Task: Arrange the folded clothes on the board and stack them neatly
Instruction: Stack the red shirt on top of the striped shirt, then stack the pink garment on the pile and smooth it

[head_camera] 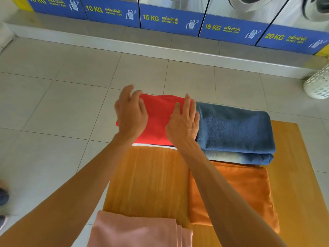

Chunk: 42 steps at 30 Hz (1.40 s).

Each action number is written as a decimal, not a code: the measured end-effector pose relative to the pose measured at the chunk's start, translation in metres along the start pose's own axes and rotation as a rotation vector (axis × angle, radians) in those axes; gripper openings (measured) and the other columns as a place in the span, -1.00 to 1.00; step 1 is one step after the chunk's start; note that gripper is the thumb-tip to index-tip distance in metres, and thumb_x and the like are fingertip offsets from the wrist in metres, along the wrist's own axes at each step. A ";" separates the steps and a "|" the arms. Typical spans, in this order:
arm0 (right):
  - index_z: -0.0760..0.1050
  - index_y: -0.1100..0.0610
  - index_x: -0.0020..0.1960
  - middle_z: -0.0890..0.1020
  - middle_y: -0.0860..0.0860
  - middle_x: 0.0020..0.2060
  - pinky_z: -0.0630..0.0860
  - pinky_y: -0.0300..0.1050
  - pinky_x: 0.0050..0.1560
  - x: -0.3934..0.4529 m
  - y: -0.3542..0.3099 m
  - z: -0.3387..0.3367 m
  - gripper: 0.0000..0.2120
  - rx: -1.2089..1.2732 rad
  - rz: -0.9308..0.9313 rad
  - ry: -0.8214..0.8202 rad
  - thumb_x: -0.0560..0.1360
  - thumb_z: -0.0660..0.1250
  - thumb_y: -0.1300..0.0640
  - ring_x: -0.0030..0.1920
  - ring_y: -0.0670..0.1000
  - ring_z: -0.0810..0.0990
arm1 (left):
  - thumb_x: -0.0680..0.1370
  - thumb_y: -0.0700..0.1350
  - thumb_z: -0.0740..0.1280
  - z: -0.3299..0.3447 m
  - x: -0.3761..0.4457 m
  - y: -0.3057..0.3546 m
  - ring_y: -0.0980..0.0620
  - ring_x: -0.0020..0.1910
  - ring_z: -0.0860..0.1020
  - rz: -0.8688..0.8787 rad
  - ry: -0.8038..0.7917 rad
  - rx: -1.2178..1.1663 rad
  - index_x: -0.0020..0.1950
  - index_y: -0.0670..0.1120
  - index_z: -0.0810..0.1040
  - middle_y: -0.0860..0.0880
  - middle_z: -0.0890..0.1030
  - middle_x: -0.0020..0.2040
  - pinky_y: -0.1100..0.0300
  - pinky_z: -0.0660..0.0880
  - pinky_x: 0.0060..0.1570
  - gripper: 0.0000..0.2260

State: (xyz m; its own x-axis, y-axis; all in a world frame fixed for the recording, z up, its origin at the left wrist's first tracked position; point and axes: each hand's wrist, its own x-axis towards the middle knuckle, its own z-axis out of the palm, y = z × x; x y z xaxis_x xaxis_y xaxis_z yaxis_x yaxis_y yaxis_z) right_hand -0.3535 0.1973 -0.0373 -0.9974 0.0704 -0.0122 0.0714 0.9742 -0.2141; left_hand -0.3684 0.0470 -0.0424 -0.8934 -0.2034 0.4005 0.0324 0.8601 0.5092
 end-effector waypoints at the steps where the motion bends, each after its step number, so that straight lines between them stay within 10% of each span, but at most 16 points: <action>1: 0.09 0.11 0.60 -0.09 0.10 0.62 -0.04 0.17 0.55 0.001 0.001 0.006 -0.45 -0.014 -0.029 -0.018 0.64 0.09 0.05 0.61 0.16 -0.13 | 0.66 -0.10 0.11 0.006 -0.006 0.004 -0.10 0.51 0.27 0.099 -0.066 0.048 0.31 -0.11 0.50 -0.13 0.37 0.47 -0.12 0.23 0.44 -0.70; 7: -0.20 0.15 0.62 -0.14 0.08 0.62 -0.21 0.11 0.58 -0.001 0.019 0.024 -0.35 -0.029 -0.021 -0.247 0.66 -0.20 -0.18 0.61 0.07 -0.17 | 0.65 0.15 -0.17 0.028 -0.048 -0.015 -0.11 0.59 0.00 0.140 -0.432 0.314 0.59 0.00 0.14 -0.11 0.09 0.61 -0.27 -0.04 0.50 -0.46; 15: 0.03 0.21 0.61 0.08 0.13 0.61 -0.14 0.15 0.57 -0.049 0.040 -0.009 -0.40 0.008 -0.080 -0.226 0.68 0.00 -0.08 0.61 0.12 -0.03 | 0.69 0.05 -0.04 -0.026 -0.074 -0.015 -0.14 0.59 -0.03 -0.042 -0.566 0.161 0.59 -0.13 0.11 -0.16 0.05 0.61 -0.21 -0.07 0.51 -0.50; 20: 0.43 0.12 0.35 0.51 0.04 0.36 0.22 0.13 0.38 -0.177 0.051 -0.018 -0.61 0.187 -0.071 -0.086 0.57 0.16 0.03 0.41 0.09 0.38 | 0.66 -0.01 0.05 -0.105 -0.170 -0.016 -0.15 0.18 0.52 -0.331 -0.592 -0.091 0.26 -0.16 0.41 -0.14 0.52 0.20 -0.02 0.46 0.15 -0.69; 27: 0.42 0.08 0.31 0.55 0.05 0.13 0.51 0.08 0.03 -0.316 0.072 -0.013 -0.54 0.298 0.255 -0.325 0.57 0.20 -0.22 0.12 0.15 0.54 | 0.62 0.03 0.21 -0.171 -0.287 -0.021 -0.11 -0.01 0.49 -0.807 -0.675 -0.074 0.19 -0.16 0.42 -0.04 0.50 -0.02 0.10 0.35 -0.17 -0.71; 33: 0.42 0.07 0.12 0.57 0.00 -0.01 0.58 0.12 -0.01 -0.336 0.074 -0.001 -0.27 0.402 0.530 -0.525 0.34 0.20 -0.55 -0.03 0.11 0.60 | 0.58 -0.04 0.22 -0.178 -0.293 -0.024 -0.09 -0.15 0.49 -0.764 -0.654 0.004 -0.04 -0.12 0.44 -0.03 0.50 -0.19 0.17 0.29 -0.30 -0.85; 42: 0.55 -0.10 0.23 0.67 -0.18 0.04 0.54 -0.17 -0.13 -0.314 0.076 -0.016 -0.58 0.727 0.377 -0.545 0.44 0.41 -0.25 0.02 -0.08 0.63 | 0.61 0.28 0.00 -0.175 -0.273 -0.010 -0.18 0.17 0.50 -0.994 -0.670 -0.198 0.28 -0.09 0.39 -0.11 0.53 0.17 0.04 0.38 -0.02 -0.49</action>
State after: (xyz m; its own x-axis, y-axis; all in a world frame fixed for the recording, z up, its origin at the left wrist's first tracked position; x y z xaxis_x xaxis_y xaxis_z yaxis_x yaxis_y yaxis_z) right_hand -0.0347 0.2529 -0.0338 -0.7876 0.0634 -0.6130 0.5483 0.5262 -0.6500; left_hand -0.0467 0.0121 -0.0231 -0.6200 -0.4013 -0.6742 -0.7832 0.3678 0.5013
